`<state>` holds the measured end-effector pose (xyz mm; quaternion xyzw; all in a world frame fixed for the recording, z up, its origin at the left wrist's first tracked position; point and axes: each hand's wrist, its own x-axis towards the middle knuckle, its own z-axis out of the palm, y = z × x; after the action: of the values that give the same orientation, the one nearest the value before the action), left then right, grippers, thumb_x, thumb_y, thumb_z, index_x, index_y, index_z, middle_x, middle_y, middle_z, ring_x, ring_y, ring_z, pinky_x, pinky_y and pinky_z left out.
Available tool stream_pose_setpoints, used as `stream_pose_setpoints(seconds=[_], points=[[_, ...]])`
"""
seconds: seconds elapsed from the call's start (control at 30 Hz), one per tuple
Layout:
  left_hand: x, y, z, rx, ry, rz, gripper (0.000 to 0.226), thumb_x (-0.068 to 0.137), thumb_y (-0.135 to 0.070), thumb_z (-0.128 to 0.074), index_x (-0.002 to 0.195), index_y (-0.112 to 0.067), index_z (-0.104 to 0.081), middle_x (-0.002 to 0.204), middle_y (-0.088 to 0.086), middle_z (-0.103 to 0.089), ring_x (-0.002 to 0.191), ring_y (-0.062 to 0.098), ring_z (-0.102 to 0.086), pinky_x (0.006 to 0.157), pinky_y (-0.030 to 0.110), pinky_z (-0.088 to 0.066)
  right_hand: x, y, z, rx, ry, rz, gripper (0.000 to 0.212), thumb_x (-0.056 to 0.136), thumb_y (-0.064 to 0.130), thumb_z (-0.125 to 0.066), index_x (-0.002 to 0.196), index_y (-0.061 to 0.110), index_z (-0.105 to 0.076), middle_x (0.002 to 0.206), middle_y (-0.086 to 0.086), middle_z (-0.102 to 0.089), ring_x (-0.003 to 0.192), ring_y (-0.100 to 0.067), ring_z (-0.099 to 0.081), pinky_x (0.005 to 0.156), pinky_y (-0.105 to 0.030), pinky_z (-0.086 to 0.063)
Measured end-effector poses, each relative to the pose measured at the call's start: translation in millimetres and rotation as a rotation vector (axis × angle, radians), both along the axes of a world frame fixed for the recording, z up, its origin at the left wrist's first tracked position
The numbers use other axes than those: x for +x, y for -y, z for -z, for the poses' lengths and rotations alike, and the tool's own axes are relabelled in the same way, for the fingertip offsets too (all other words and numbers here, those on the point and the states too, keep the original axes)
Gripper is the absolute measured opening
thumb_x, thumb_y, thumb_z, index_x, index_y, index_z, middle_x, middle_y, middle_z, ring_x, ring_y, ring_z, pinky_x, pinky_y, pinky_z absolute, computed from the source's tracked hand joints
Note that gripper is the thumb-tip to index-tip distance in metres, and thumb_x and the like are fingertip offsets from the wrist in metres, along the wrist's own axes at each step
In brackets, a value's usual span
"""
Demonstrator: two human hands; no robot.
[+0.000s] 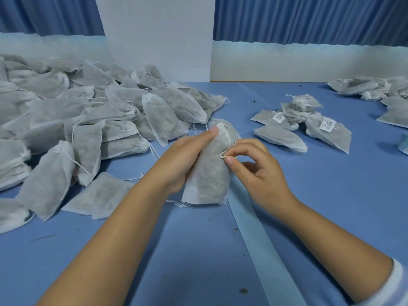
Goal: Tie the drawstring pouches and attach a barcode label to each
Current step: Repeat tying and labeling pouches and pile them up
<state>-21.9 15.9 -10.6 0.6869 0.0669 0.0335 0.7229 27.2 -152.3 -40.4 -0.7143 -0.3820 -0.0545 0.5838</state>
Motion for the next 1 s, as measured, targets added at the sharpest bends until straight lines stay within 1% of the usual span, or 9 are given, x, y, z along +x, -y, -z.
stream_pose_setpoints(seconds=[0.1, 0.23, 0.4, 0.5, 0.63, 0.73, 0.87, 0.93, 1.0], points=[[0, -2, 3, 0.036, 0.006, -0.036, 0.036, 0.079, -0.05, -0.073, 0.087, -0.016, -0.079, 0.096, 0.006, -0.077, 0.089, 0.018, -0.072, 0.08, 0.032, -0.056, 0, 1, 0, -0.03, 0.016, -0.005, 0.016, 0.092, 0.013, -0.065, 0.095, 0.027, -0.07, 0.108, 0.004, -0.054, 0.11, -0.008, -0.055, 0.078, -0.013, -0.047], [4, 0, 9, 0.147, -0.011, -0.277, 0.047, 0.091, -0.047, -0.065, 0.086, 0.0, -0.069, 0.09, 0.015, -0.072, 0.083, 0.019, -0.062, 0.087, 0.044, -0.052, -2, 1, 1, -0.072, 0.162, 0.034, 0.011, 0.091, 0.014, -0.066, 0.096, 0.022, -0.072, 0.114, 0.002, -0.052, 0.113, -0.01, -0.055, 0.085, -0.02, -0.051], [7, 3, 9, 0.121, -0.065, -0.399, 0.049, 0.092, -0.049, -0.06, 0.09, 0.0, -0.068, 0.091, 0.009, -0.074, 0.083, 0.02, -0.068, 0.092, 0.046, -0.053, -3, 1, 3, -0.192, 0.307, 0.039, 0.009, 0.09, 0.014, -0.066, 0.095, 0.015, -0.074, 0.116, -0.002, -0.049, 0.107, -0.011, -0.054, 0.091, -0.031, -0.049], [9, 6, 7, -0.055, -0.126, -0.371, 0.03, 0.096, -0.037, -0.058, 0.086, -0.015, -0.075, 0.091, 0.005, -0.077, 0.089, 0.023, -0.073, 0.086, 0.04, -0.056, -2, 0, 5, -0.182, 0.279, 0.028, 0.009, 0.091, 0.015, -0.065, 0.094, 0.016, -0.074, 0.116, -0.001, -0.048, 0.109, -0.011, -0.054, 0.086, -0.031, -0.051], [5, 3, 3, -0.207, -0.106, -0.143, 0.033, 0.093, -0.028, -0.056, 0.109, -0.003, -0.071, 0.093, 0.01, -0.073, 0.087, 0.023, -0.07, 0.082, 0.035, -0.056, 1, 2, 5, -0.171, 0.241, 0.043, 0.009, 0.091, 0.015, -0.065, 0.093, 0.018, -0.073, 0.114, 0.003, -0.047, 0.11, -0.01, -0.054, 0.084, -0.034, -0.052], [4, 1, 6, -0.016, -0.08, -0.119, 0.02, 0.086, -0.02, -0.072, 0.099, -0.005, -0.075, 0.096, 0.012, -0.076, 0.087, 0.026, -0.072, 0.083, 0.038, -0.058, 6, 4, 5, -0.179, 0.239, 0.004, 0.009, 0.09, 0.016, -0.065, 0.094, 0.017, -0.073, 0.115, 0.001, -0.049, 0.108, -0.011, -0.056, 0.083, -0.037, -0.054], [6, -6, 11, 0.058, -0.113, -0.204, 0.012, 0.083, -0.017, -0.077, 0.091, -0.009, -0.077, 0.092, 0.011, -0.077, 0.089, 0.028, -0.074, 0.086, 0.041, -0.058, 14, 7, 4, -0.164, 0.201, 0.021, 0.017, 0.094, 0.015, -0.061, 0.107, 0.02, -0.071, 0.119, -0.002, -0.055, 0.113, -0.01, -0.056, 0.087, -0.019, -0.05], [8, -14, 11, 0.066, -0.12, -0.227, 0.005, 0.083, -0.016, -0.077, 0.078, -0.015, -0.077, 0.081, 0.006, -0.077, 0.074, 0.02, -0.073, 0.074, 0.033, -0.059, 22, 11, 5, -0.29, 0.249, 0.078, 0.021, 0.096, 0.012, -0.058, 0.114, 0.017, -0.069, 0.12, 0.0, -0.061, 0.114, -0.011, -0.055, 0.091, -0.013, -0.044], [8, -22, 10, 0.074, -0.146, -0.22, 0.016, 0.081, -0.015, -0.076, 0.065, -0.018, -0.076, 0.074, 0.003, -0.075, 0.064, 0.015, -0.07, 0.064, 0.027, -0.058, 31, 13, 8, -0.54, 0.305, 0.088, 0.026, 0.098, 0.013, -0.055, 0.121, 0.018, -0.066, 0.122, 0.004, -0.065, 0.116, -0.017, -0.054, 0.095, -0.011, -0.035]])
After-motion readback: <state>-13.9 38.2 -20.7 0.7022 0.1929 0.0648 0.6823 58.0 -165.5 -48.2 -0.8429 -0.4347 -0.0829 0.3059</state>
